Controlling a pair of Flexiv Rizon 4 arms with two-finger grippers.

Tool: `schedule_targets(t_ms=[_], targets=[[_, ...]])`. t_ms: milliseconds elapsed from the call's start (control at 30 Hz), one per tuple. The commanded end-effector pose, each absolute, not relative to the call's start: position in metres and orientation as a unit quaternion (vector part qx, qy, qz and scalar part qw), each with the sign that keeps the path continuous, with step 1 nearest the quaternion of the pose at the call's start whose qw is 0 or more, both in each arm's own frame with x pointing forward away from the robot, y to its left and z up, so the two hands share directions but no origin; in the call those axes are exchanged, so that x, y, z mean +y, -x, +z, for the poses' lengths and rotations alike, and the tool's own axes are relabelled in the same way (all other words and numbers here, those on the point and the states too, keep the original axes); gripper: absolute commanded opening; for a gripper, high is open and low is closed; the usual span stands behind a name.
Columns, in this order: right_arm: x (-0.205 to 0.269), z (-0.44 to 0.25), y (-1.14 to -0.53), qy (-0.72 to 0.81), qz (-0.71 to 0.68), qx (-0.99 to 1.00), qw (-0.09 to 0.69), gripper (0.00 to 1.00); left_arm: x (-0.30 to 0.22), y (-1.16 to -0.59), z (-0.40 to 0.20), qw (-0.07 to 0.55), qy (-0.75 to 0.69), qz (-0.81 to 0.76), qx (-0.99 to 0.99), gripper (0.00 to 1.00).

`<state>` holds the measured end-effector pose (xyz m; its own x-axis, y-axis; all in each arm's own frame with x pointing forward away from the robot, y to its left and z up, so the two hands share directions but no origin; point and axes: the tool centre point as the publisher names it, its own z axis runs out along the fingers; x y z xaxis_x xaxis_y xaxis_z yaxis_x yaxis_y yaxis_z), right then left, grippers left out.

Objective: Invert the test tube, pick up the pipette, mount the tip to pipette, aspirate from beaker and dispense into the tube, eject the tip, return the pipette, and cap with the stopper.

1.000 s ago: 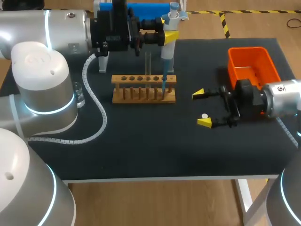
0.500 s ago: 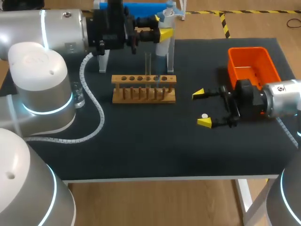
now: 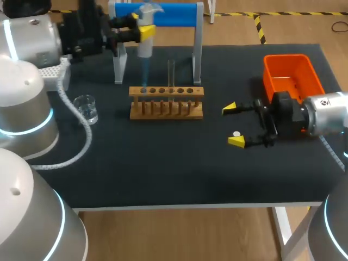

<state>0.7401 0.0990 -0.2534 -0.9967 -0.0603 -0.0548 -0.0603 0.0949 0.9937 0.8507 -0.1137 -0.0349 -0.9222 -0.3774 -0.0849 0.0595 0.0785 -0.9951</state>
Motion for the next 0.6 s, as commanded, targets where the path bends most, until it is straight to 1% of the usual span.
schedule_targets(t_ms=[33, 367, 600], targets=[[0.098, -0.253, -0.739, 0.040, 0.671, 0.740, 0.001, 1.00, -0.051, -0.840, -0.044, 0.170, 0.115, -0.674, 0.710, 0.00], [0.098, -0.253, -0.739, 0.040, 0.671, 0.740, 0.001, 1.00, 0.024, -0.857, -0.063, 0.210, 0.160, -0.659, 0.704, 0.00], [0.098, -0.253, -0.739, 0.040, 0.671, 0.740, 0.001, 1.00, 0.055, -0.865, -0.070, 0.229, 0.177, -0.659, 0.694, 0.00]])
